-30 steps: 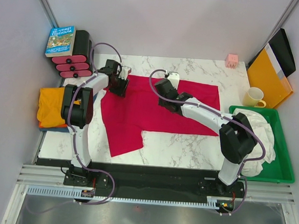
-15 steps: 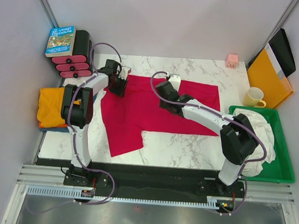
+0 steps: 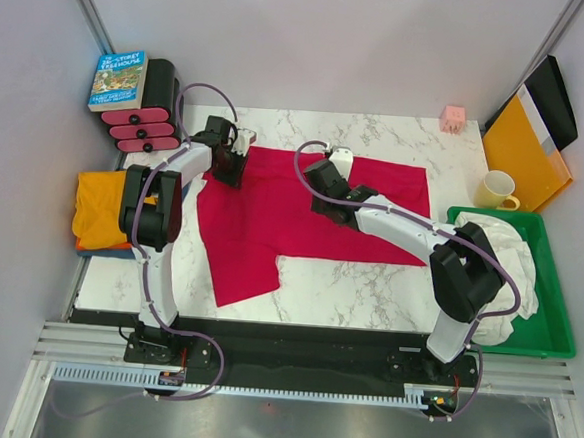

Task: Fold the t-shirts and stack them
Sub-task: Fold the flattened tshirt in 1/3 of the way

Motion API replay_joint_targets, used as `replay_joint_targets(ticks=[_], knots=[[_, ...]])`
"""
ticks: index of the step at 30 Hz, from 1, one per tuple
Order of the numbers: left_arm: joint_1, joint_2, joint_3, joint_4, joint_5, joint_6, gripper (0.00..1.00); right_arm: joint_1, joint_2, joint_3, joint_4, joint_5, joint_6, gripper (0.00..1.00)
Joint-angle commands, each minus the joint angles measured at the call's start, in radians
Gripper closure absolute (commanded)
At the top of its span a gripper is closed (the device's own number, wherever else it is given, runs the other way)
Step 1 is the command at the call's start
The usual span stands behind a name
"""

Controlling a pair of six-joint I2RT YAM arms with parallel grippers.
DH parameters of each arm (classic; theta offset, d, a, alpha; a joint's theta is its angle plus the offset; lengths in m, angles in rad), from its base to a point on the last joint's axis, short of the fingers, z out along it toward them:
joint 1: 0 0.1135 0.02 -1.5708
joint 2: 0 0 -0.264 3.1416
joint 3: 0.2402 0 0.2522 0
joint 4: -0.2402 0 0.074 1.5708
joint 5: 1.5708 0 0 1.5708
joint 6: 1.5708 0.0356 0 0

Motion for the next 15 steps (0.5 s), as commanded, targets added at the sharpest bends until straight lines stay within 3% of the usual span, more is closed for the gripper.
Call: replay_joint_targets(ticks=[1, 3, 5, 15], knots=[[-0.004, -0.055, 0.03, 0.04, -0.016, -0.009, 0.79, -0.002, -0.046, -0.022, 0.035, -0.007, 0.018, 0.66], [-0.004, -0.06, 0.029, 0.043, -0.027, -0.014, 0.93, -0.002, -0.048, -0.028, 0.038, -0.008, 0.022, 0.66], [-0.004, -0.07, 0.027, 0.046, -0.034, -0.02, 0.98, -0.002, -0.049, -0.028, 0.038, -0.011, 0.022, 0.66], [-0.014, -0.188, -0.023, 0.05, -0.033, -0.026, 0.98, 0.003, -0.066, -0.029, 0.043, -0.008, 0.019, 0.67]])
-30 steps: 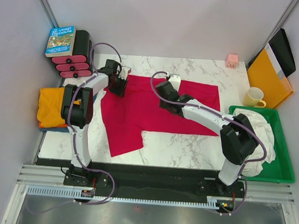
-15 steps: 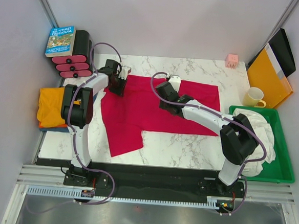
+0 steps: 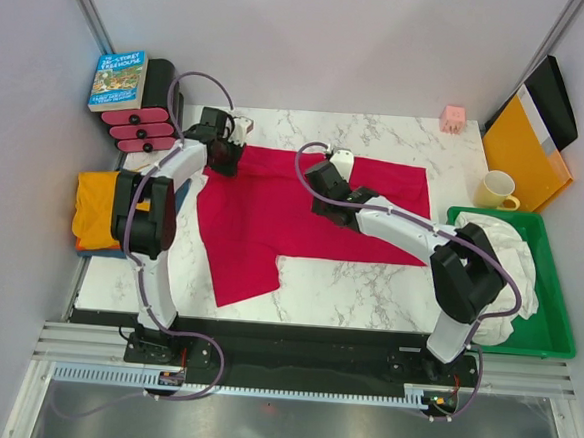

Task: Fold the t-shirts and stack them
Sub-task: Fold the flattened tshirt in 1/3 of the way

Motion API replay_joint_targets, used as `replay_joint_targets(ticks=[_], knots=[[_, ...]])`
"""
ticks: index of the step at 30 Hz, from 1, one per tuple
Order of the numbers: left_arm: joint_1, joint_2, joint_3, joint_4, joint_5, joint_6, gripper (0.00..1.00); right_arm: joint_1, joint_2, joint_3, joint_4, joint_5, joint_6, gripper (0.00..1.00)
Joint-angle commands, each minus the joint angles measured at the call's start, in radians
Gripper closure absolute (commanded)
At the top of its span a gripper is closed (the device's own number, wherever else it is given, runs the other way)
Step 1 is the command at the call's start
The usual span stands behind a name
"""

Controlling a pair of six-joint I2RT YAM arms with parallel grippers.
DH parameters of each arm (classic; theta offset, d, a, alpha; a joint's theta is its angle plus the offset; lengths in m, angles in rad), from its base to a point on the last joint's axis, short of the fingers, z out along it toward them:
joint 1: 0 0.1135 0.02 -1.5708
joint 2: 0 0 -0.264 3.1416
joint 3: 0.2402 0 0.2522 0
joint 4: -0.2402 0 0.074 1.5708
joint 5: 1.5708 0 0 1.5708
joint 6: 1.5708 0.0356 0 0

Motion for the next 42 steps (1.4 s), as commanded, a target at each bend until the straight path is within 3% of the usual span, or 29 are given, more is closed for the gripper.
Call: replay_joint_targets(ticks=[1, 15, 26, 29, 30, 32, 33, 34, 38, 42], knots=[[-0.018, -0.125, -0.032, 0.032, 0.003, -0.017, 0.98, 0.002, -0.062, -0.009, 0.031, 0.0, 0.013, 0.67], [-0.11, -0.262, -0.307, 0.021, 0.057, -0.035, 0.98, 0.002, -0.121, -0.086, 0.048, 0.006, 0.025, 0.67], [-0.154, -0.269, -0.373, 0.006, 0.06, -0.025, 0.98, 0.002, -0.141, -0.121, 0.057, 0.008, 0.03, 0.67], [-0.154, -0.268, -0.368, 0.009, 0.036, -0.026, 0.8, 0.002, -0.135, -0.12, 0.06, 0.0, 0.033, 0.67], [-0.153, -0.274, -0.367, 0.024, 0.03, -0.026, 0.68, 0.002, -0.135, -0.12, 0.06, 0.0, 0.034, 0.67], [-0.145, -0.31, -0.367, 0.045, 0.019, -0.038, 0.52, 0.002, -0.139, -0.12, 0.06, 0.006, 0.031, 0.66], [-0.132, -0.321, -0.358, 0.068, 0.016, -0.055, 0.39, 0.002, -0.145, -0.121, 0.06, 0.014, 0.025, 0.65], [-0.122, -0.329, -0.347, 0.075, 0.014, -0.063, 0.34, 0.001, -0.147, -0.115, 0.057, 0.032, 0.017, 0.64], [-0.052, -0.271, -0.214, 0.076, 0.023, -0.098, 0.28, -0.077, -0.148, -0.1, 0.048, 0.015, -0.016, 0.62], [-0.029, -0.136, -0.083, 0.061, -0.042, -0.108, 0.35, -0.232, -0.086, -0.088, 0.039, -0.008, -0.056, 0.63]])
